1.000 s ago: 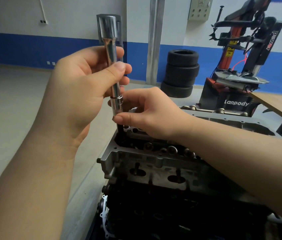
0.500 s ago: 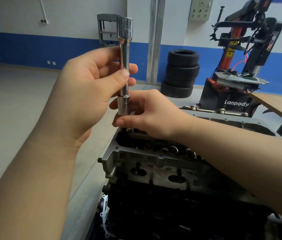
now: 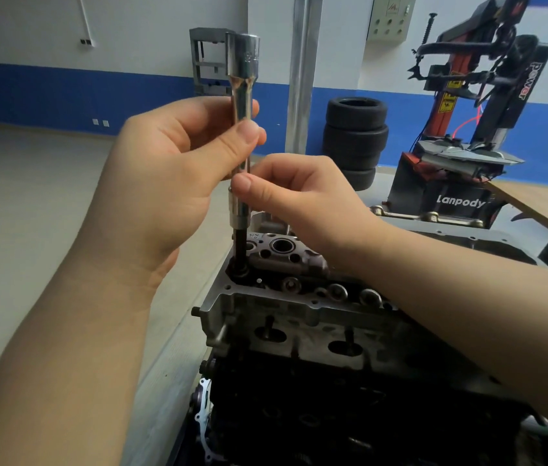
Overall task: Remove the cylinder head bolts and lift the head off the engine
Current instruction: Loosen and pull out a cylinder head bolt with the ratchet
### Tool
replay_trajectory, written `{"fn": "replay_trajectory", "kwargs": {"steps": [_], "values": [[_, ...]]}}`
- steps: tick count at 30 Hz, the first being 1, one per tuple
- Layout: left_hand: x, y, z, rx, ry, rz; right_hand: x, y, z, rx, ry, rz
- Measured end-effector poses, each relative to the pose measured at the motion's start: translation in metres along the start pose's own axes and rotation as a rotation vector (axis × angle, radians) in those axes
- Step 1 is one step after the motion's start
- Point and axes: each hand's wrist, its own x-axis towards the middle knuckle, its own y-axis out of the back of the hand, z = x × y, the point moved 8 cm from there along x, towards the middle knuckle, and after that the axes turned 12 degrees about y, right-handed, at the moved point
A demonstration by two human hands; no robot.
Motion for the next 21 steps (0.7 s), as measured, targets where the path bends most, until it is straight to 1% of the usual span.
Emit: {"fn": "replay_trajectory", "kwargs": {"steps": [5, 9, 12, 14, 19, 21], "values": [[0.002, -0.003, -0.003, -0.049, 0.055, -0.031, 0.001, -0.002, 0.0, 0.041, 0.023, -0.001], [0.001, 0.0, 0.0, 0.005, 0.014, 0.035, 0.0, -0.006, 0.001, 0.085, 0.001, -0.028], [-0.002, 0.004, 0.004, 0.036, -0.022, 0.119, 0.001, -0.007, 0.001, 0.024, 0.014, -0.031], [-0.002, 0.006, 0.004, 0.052, -0.024, 0.142, 0.002, -0.007, 0.0, 0.011, 0.019, -0.025], [0.002, 0.001, -0.003, -0.047, 0.036, 0.009, -0.001, -0.005, 0.001, 0.032, 0.025, -0.039], [0.004, 0.003, -0.003, -0.007, 0.026, 0.008, -0.001, -0.006, 0.002, 0.06, -0.013, -0.041]]}}
